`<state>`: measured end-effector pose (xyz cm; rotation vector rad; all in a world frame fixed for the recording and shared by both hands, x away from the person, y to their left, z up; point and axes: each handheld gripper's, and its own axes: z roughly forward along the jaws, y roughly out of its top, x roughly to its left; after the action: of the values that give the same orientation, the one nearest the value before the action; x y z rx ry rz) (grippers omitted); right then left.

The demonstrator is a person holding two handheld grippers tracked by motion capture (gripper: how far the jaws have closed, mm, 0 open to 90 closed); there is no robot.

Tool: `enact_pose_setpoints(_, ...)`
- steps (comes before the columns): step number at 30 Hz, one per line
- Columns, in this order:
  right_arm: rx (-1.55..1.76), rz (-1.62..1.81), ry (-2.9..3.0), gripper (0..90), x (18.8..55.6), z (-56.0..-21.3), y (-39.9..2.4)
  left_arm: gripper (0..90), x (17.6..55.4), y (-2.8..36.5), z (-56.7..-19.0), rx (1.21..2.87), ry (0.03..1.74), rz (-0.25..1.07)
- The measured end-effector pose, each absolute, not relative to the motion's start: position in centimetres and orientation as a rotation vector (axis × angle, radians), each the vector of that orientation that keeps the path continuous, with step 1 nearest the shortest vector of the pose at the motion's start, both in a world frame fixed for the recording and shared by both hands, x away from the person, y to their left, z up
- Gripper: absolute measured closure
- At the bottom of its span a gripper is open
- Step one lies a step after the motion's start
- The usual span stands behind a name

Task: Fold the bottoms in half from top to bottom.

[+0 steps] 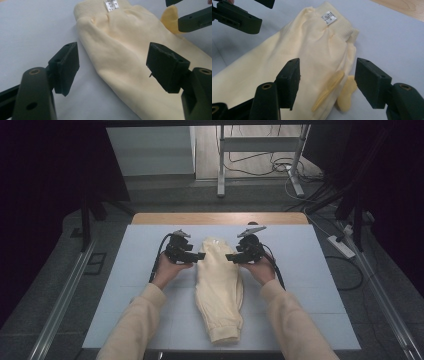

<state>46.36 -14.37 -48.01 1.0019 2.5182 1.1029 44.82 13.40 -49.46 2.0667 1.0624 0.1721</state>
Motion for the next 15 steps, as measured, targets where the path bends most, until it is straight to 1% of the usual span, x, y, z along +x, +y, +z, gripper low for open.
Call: enact_pose_setpoints(15, 1.027, 1.066, 2.538, 37.4, 48.3, -48.7, -13.6, 26.9, 46.1, 13.5, -50.3, 2.081, 1.099, 0.171)
